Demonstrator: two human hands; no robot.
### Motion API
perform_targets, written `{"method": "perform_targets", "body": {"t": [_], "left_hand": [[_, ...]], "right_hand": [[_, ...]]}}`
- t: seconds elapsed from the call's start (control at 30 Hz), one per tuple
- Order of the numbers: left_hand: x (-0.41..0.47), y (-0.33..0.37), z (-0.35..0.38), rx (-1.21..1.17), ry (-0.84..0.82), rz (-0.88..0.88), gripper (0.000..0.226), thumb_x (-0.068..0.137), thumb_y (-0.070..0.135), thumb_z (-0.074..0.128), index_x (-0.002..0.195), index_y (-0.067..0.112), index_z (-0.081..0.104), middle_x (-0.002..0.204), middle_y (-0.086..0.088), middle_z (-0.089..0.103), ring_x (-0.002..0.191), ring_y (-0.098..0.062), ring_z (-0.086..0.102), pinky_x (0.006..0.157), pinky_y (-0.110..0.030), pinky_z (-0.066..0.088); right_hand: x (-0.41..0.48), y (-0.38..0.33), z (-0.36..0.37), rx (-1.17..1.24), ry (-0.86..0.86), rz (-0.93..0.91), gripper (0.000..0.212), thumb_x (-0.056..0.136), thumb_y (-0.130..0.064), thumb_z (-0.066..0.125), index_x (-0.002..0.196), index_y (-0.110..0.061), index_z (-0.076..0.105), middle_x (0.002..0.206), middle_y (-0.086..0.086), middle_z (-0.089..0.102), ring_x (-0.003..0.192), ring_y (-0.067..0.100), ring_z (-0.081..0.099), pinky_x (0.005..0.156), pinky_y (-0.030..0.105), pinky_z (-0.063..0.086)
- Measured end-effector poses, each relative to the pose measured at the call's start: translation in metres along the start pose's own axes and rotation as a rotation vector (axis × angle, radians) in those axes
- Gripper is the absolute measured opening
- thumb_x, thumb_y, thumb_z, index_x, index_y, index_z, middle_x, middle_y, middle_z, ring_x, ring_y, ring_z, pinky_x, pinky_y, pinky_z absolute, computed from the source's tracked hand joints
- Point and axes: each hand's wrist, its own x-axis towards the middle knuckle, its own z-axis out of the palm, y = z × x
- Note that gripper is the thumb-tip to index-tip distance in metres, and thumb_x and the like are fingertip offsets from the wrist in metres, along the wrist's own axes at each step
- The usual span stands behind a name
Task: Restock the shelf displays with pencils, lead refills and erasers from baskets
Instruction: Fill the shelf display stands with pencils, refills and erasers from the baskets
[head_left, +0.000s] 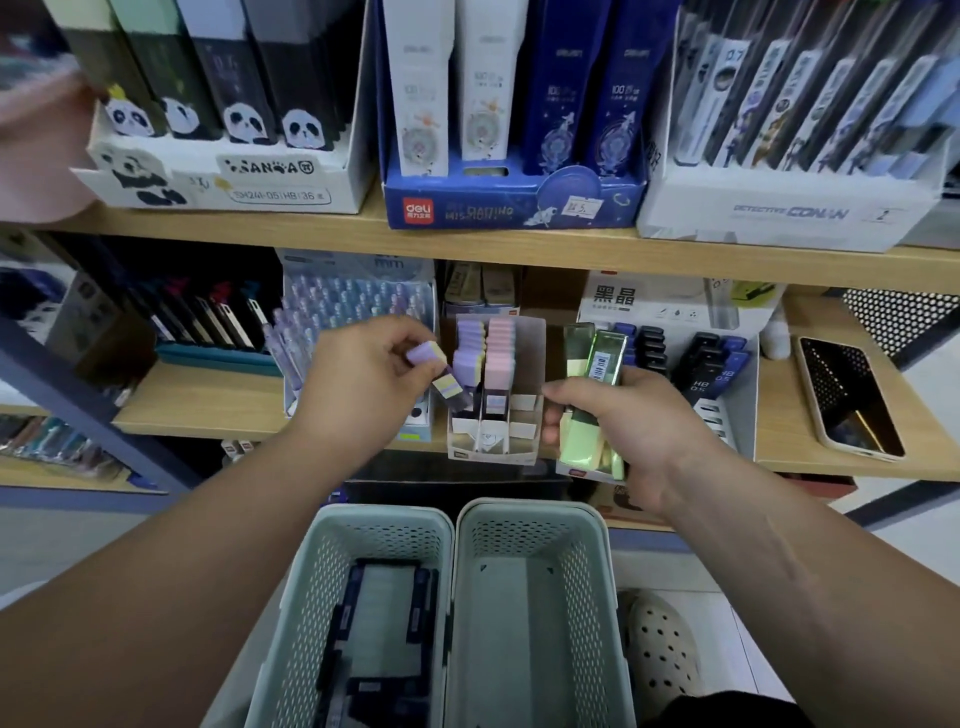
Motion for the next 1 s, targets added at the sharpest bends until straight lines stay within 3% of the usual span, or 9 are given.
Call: {"method": "perform_targets", "body": {"t": [0.1, 0.23, 0.37, 0.6, 0.77, 0.87, 1.0], "left_hand": [[0.001, -0.001, 0.006, 0.158, 0.002, 0.166, 0.017, 0.081, 0.009, 0.081, 0.097, 0.013, 0.078, 0.074, -0.002, 0.072, 0.061, -0.009, 0.059, 0.065, -0.004, 0.039], [0.000, -0.004, 0.016, 0.232, -0.033, 0.282, 0.022, 0.077, 0.003, 0.081, 0.099, 0.007, 0.078, 0.083, -0.007, 0.074, 0.070, -0.023, 0.068, 0.075, -0.026, 0.052], [0.001, -0.004, 0.022, 0.308, -0.080, 0.364, 0.023, 0.072, -0.003, 0.083, 0.093, 0.004, 0.078, 0.081, -0.012, 0.072, 0.067, -0.031, 0.069, 0.069, -0.037, 0.058], [0.001, -0.008, 0.033, 0.344, -0.071, 0.317, 0.019, 0.073, -0.001, 0.080, 0.090, 0.005, 0.076, 0.083, -0.014, 0.069, 0.065, -0.034, 0.066, 0.060, -0.045, 0.059], [0.001, -0.007, 0.035, 0.344, -0.043, 0.336, 0.014, 0.070, -0.007, 0.080, 0.080, 0.002, 0.076, 0.088, -0.013, 0.067, 0.060, -0.033, 0.066, 0.054, -0.039, 0.058], [-0.003, -0.005, 0.036, 0.360, -0.051, 0.328, 0.022, 0.073, -0.004, 0.078, 0.093, 0.004, 0.076, 0.094, -0.013, 0.066, 0.063, -0.035, 0.066, 0.056, -0.038, 0.058], [-0.008, -0.003, 0.030, 0.320, -0.046, 0.303, 0.037, 0.078, 0.003, 0.077, 0.113, 0.009, 0.072, 0.104, -0.012, 0.066, 0.077, -0.035, 0.067, 0.067, -0.041, 0.059]], "right_hand": [[-0.002, 0.000, -0.006, 0.010, -0.001, -0.004, 0.033, 0.081, -0.006, 0.078, 0.111, -0.002, 0.064, 0.075, 0.013, 0.072, 0.060, 0.025, 0.069, 0.063, 0.038, 0.060], [-0.002, -0.002, -0.011, 0.019, -0.014, -0.012, 0.033, 0.082, -0.006, 0.078, 0.111, -0.003, 0.064, 0.075, 0.013, 0.071, 0.061, 0.025, 0.069, 0.061, 0.037, 0.060], [-0.001, -0.001, -0.014, 0.051, -0.039, -0.022, 0.031, 0.083, -0.005, 0.077, 0.111, -0.002, 0.064, 0.075, 0.014, 0.070, 0.062, 0.025, 0.068, 0.060, 0.036, 0.058], [-0.001, 0.001, -0.018, 0.082, -0.114, 0.013, 0.041, 0.083, -0.007, 0.078, 0.119, 0.003, 0.061, 0.077, 0.014, 0.069, 0.065, 0.026, 0.068, 0.059, 0.033, 0.057], [-0.003, 0.004, -0.017, 0.136, -0.213, 0.105, 0.026, 0.084, -0.010, 0.077, 0.107, -0.003, 0.065, 0.077, 0.014, 0.069, 0.066, 0.026, 0.069, 0.061, 0.033, 0.057], [-0.004, 0.008, -0.015, 0.122, -0.231, 0.127, 0.021, 0.085, -0.012, 0.077, 0.103, -0.004, 0.067, 0.078, 0.013, 0.068, 0.068, 0.026, 0.068, 0.065, 0.035, 0.057], [-0.005, 0.013, -0.010, 0.099, -0.200, 0.127, 0.032, 0.083, -0.013, 0.079, 0.110, -0.002, 0.065, 0.080, 0.014, 0.069, 0.069, 0.028, 0.069, 0.069, 0.040, 0.056]]}}
